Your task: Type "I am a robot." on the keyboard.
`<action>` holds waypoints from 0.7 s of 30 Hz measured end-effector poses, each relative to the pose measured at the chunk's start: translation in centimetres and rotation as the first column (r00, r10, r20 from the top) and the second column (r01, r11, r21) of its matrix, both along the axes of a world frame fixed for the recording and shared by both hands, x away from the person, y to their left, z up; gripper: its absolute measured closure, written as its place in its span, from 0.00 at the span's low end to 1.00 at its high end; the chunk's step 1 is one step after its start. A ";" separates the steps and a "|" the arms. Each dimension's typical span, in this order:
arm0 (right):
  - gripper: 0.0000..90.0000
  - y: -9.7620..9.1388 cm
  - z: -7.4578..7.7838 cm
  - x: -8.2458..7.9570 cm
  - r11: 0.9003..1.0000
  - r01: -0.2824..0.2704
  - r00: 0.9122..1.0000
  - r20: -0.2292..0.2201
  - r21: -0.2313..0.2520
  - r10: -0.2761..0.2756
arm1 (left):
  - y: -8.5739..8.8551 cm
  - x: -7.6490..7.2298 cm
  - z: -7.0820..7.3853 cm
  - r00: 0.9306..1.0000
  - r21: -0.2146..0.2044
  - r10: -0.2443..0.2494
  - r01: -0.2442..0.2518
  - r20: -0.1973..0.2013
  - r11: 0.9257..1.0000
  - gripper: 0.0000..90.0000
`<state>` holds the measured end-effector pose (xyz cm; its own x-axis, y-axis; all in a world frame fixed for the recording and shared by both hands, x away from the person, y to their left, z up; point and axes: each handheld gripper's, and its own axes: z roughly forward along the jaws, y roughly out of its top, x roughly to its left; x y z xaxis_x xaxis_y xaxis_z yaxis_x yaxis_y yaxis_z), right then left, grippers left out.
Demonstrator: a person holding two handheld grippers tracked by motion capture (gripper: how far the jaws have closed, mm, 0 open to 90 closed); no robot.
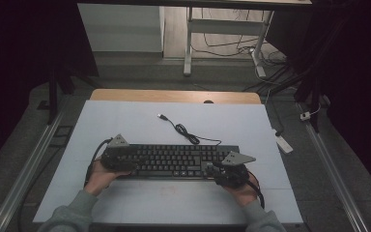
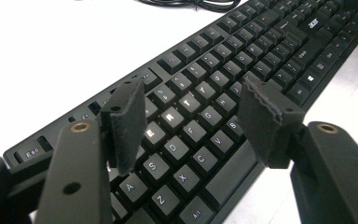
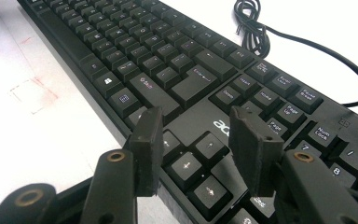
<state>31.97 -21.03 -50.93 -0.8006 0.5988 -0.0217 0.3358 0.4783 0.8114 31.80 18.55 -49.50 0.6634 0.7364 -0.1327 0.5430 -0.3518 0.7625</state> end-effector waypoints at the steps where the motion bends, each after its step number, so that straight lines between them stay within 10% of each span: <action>1: 0.61 0.0 0.0 0.0 1.000 0.000 1.000 0.000 0.000 0.000 | 0.0 0.0 0.0 1.000 0.002 -0.001 0.001 0.000 1.000 0.48; 21: 0.61 0.0 0.0 0.0 1.000 0.002 1.000 -0.002 -0.010 -0.002 | -1.4 2.1 -1.7 0.999 0.070 -0.032 0.034 -0.033 0.997 0.99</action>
<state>32.01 -21.04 -50.94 -0.7996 0.6000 -0.0258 0.3384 0.4856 0.8061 33.90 17.12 -51.16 0.6838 0.7224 -0.1026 0.5538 -0.4224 0.7175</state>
